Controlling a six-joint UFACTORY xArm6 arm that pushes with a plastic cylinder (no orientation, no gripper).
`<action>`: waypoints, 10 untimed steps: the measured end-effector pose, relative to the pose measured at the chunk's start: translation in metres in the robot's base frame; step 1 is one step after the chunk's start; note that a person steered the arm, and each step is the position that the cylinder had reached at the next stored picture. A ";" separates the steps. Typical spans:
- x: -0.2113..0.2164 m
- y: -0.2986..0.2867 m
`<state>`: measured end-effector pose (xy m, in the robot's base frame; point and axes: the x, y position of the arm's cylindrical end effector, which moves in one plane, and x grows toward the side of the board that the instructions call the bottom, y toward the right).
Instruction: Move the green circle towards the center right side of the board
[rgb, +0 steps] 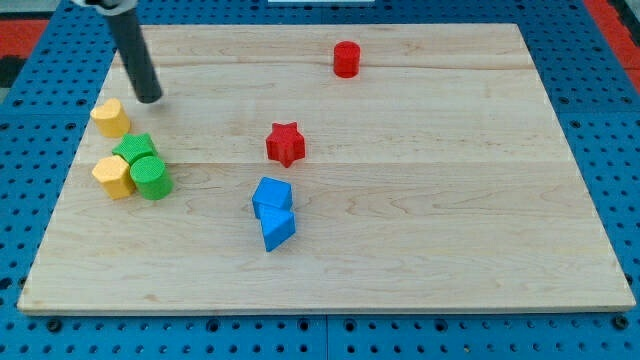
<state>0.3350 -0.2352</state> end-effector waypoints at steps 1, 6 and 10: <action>0.000 -0.031; 0.034 -0.049; 0.100 -0.051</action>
<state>0.4352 -0.2859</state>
